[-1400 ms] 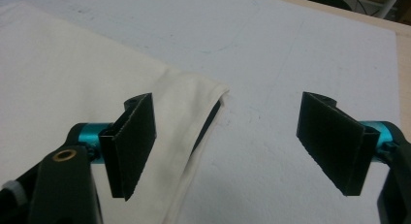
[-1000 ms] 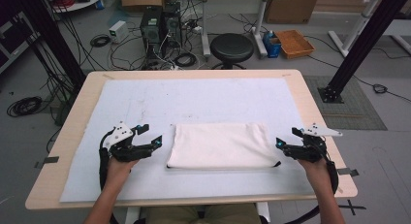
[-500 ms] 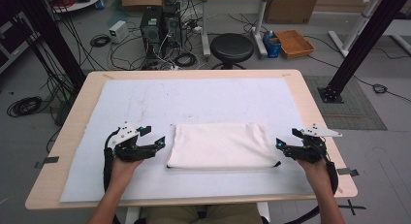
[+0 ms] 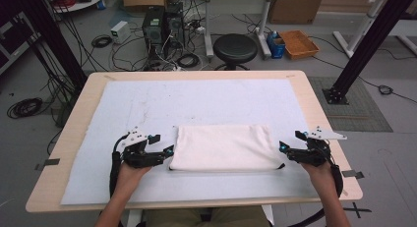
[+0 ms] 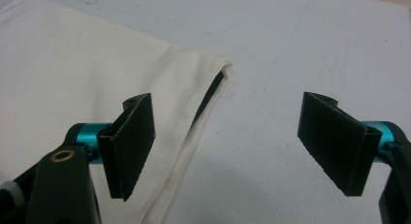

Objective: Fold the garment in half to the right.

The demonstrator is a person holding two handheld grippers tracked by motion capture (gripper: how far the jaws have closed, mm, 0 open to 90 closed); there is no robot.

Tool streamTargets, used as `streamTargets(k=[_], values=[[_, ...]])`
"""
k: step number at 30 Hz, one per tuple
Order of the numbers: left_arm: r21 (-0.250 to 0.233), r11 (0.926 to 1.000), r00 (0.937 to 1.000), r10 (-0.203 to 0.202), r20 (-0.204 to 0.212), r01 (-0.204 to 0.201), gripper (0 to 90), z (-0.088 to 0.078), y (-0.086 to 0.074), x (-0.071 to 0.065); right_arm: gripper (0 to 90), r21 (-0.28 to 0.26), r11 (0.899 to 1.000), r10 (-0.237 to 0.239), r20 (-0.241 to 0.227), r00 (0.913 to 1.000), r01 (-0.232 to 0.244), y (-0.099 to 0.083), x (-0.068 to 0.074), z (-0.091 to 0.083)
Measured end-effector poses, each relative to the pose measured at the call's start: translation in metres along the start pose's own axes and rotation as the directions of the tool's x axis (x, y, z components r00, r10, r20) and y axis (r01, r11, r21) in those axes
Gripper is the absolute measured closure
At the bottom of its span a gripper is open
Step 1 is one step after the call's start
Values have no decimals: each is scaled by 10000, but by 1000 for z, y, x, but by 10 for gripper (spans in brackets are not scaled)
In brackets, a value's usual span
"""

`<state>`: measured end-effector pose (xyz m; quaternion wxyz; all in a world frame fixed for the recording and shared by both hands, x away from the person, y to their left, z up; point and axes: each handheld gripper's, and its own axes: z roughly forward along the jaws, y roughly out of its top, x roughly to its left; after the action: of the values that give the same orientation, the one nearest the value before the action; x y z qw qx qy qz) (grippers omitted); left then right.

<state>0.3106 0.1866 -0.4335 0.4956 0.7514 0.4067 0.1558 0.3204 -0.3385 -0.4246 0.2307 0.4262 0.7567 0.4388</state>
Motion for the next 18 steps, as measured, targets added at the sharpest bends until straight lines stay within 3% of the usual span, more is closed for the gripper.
streamTargets(k=[1,3,4,7,11,13,15,18], values=[[0,10000,10000,0,0,0,278,0,0,0,211,6,10000,60,-19,10000,-60,0,1,0],[603,9980,9993,-154,-337,174,278,4,-3,-3,211,17,10000,71,-22,10000,-71,0,1,0],[918,9958,9978,9,-667,52,282,5,-6,-7,211,24,10000,39,-28,10000,-39,0,1,1],[959,9954,9977,-4,-679,69,283,6,-7,-11,211,103,9999,100,-60,9999,-99,-1,2,4],[1464,9892,9967,213,-785,-96,283,8,-11,-18,211,153,9998,106,-109,9999,-105,0,4,5],[1660,9861,9961,259,-845,-115,329,10,-14,-22,211,162,9999,20,-162,9999,-17,1,7,6],[1944,9807,9955,398,-857,-225,429,10,-16,-27,211,163,9998,-89,-198,9998,92,3,10,7],[2135,9750,9922,828,-929,-614,476,12,-18,-33,211,242,9992,-322,-247,9992,328,5,14,10]])
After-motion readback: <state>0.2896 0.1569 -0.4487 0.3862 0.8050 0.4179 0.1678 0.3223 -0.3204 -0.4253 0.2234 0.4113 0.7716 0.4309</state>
